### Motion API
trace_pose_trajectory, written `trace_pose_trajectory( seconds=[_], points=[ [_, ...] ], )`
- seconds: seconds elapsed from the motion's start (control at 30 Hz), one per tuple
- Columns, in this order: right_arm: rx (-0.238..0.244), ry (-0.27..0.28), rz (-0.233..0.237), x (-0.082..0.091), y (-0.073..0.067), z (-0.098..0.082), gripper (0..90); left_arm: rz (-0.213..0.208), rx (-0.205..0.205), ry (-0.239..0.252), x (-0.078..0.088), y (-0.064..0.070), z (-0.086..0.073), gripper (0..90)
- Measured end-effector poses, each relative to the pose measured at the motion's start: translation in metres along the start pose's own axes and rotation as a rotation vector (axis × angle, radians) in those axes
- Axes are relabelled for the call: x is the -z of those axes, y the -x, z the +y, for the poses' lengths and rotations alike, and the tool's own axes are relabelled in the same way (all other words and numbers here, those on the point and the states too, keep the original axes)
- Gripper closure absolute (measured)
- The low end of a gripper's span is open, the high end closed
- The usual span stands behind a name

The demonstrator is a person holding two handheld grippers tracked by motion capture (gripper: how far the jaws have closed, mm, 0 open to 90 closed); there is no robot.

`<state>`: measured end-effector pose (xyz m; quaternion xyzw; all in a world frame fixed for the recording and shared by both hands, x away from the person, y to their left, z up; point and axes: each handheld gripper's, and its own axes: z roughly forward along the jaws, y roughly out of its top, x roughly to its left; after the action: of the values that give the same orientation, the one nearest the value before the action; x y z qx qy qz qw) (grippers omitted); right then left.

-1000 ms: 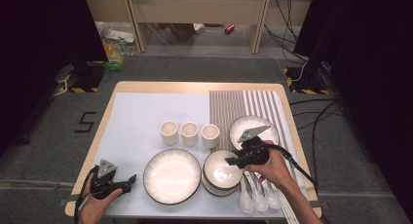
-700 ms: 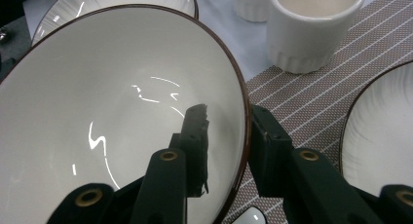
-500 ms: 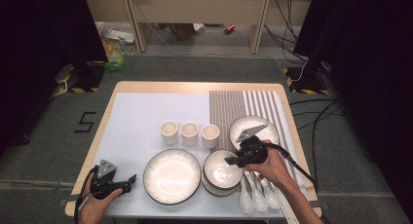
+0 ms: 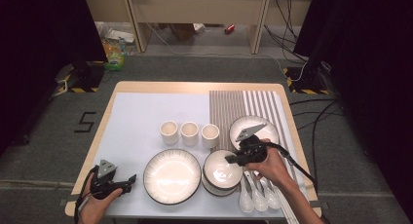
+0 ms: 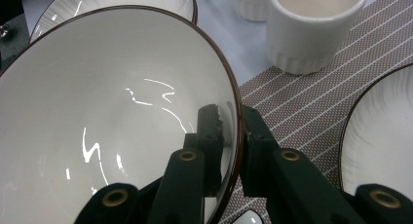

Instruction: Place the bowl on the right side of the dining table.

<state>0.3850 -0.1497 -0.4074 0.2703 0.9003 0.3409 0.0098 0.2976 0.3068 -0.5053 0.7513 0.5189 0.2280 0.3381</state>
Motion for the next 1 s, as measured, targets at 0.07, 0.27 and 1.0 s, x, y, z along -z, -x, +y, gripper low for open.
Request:
trace_pose_trajectory(
  seconds=[0.07,0.27,1.0],
  points=[
    [0.004,0.006,-0.001,-0.0001,-0.0003,-0.0001,81.4,0.0,0.001,0.002,0.0,0.0002,-0.0001,13.9],
    [0.035,0.02,-0.015,0.0008,-0.002,0.0028,82.4,0.006,0.003,0.009,-0.0005,0.0007,-0.0003,14.0],
    [0.041,0.066,0.008,0.0061,-0.0001,0.0055,81.3,0.003,0.004,0.008,-0.0005,0.0005,-0.0003,13.9]
  ],
)
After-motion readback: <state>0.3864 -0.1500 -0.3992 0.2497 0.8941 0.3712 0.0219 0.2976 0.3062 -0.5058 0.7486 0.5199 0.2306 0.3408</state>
